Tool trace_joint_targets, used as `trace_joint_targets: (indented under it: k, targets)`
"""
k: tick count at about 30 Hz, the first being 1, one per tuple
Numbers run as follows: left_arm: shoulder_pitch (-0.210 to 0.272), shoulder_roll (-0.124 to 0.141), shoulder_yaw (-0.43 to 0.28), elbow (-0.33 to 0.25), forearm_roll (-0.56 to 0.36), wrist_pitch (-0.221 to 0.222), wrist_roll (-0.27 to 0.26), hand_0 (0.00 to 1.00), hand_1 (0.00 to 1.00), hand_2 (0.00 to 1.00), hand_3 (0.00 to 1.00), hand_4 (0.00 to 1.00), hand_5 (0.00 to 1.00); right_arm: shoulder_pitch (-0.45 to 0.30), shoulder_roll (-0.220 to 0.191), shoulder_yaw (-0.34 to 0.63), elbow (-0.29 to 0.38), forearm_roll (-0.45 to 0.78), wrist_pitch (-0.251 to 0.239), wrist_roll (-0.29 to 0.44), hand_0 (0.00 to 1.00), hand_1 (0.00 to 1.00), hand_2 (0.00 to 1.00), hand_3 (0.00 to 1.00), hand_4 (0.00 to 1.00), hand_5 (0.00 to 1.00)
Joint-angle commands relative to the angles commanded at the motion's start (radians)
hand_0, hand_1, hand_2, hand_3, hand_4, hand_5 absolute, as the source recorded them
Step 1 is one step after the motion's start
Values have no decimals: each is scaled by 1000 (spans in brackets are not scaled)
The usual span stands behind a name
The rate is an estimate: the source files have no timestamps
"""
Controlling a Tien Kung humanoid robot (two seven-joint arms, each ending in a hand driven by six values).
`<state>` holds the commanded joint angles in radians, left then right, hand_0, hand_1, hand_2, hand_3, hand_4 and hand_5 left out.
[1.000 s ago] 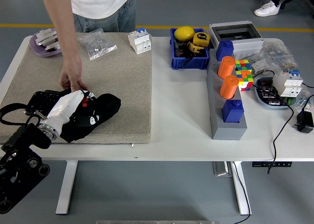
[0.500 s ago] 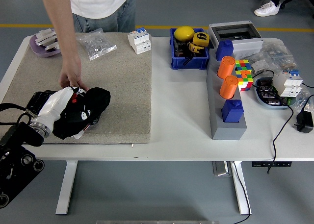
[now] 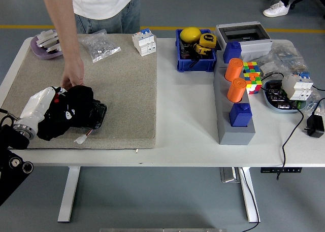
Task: Pick the rag up,wipe the panel,place it on the desk
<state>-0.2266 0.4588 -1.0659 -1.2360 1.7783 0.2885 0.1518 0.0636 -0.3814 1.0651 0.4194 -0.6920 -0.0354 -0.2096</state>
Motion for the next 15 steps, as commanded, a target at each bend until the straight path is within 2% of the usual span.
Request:
trace_joint_targets:
  k: [5, 15]
  targets:
    - [8, -4, -66, 35, -7, 39, -12, 261, 285, 537, 502, 213, 2, -1, 0, 1, 1, -1, -1, 1, 804, 694, 708, 684, 998, 739]
    - [15, 15, -110, 103, -28, 47, -24, 254, 293, 540, 506, 234, 2, -2, 1, 8, 4, -6, -2, 2, 803, 694, 708, 684, 998, 739]
